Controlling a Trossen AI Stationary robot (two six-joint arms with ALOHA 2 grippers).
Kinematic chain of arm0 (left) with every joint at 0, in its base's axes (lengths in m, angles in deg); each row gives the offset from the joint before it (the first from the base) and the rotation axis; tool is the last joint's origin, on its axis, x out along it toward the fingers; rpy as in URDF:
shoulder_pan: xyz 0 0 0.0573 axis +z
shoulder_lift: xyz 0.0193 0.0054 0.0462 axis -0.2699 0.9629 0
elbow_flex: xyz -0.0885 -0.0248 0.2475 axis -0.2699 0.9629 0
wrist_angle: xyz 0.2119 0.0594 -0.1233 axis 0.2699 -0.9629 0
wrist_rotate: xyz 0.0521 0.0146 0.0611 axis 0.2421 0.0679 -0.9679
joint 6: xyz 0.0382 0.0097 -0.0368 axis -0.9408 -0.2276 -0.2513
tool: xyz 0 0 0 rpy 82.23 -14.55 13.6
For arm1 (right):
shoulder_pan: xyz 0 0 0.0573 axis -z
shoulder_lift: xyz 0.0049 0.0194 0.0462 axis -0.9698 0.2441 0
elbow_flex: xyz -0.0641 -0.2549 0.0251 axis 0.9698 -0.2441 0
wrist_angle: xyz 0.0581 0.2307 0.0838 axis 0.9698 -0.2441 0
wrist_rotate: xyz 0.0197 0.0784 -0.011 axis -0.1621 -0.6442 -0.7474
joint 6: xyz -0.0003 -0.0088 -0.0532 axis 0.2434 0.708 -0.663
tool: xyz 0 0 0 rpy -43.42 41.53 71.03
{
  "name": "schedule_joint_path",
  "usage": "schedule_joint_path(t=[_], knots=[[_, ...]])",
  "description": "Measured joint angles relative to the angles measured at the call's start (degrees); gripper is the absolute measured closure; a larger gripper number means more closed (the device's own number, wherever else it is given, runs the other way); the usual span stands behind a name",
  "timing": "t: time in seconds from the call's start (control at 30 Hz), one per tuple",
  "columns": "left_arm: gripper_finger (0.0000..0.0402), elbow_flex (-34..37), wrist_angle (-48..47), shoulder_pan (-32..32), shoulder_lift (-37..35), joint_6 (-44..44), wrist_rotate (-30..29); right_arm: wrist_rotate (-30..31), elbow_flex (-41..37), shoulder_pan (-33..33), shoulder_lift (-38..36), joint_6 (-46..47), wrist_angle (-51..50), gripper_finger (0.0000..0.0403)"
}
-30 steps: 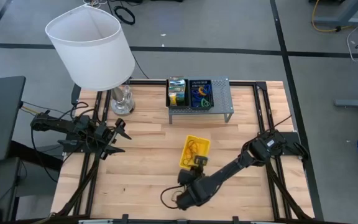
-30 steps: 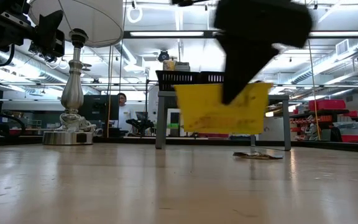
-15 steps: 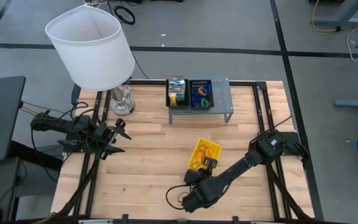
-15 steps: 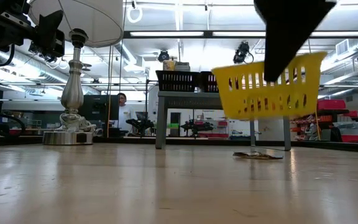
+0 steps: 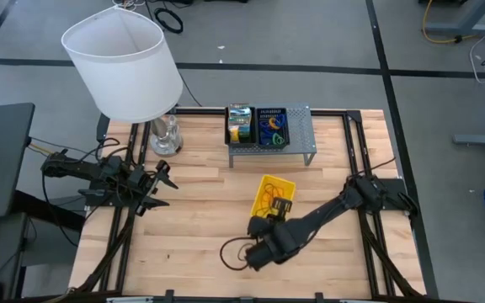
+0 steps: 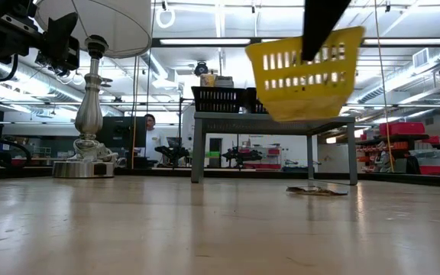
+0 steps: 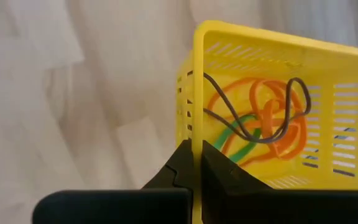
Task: Pick & Place Office Desk Supplies
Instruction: Put the yellow bin on the shelf
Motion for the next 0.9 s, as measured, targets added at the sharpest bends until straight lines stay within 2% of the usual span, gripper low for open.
schedule_joint_path(t=[0.17,0.43,0.9], knots=[[0.0133,0.02,0.00,-0.02,0.00,0.00,0.02,0.73,-0.01,2.64,-0.15,-4.96,0.00,0.0396],[0.0133,0.00,0.00,-0.02,0.00,0.00,0.00,1.24,-0.02,7.11,-0.15,-4.58,0.00,0.0396],[0.0133,0.01,0.00,-0.02,0.00,0.00,0.01,2.33,-0.02,7.56,-0.15,-23.52,0.07,0.0396]])
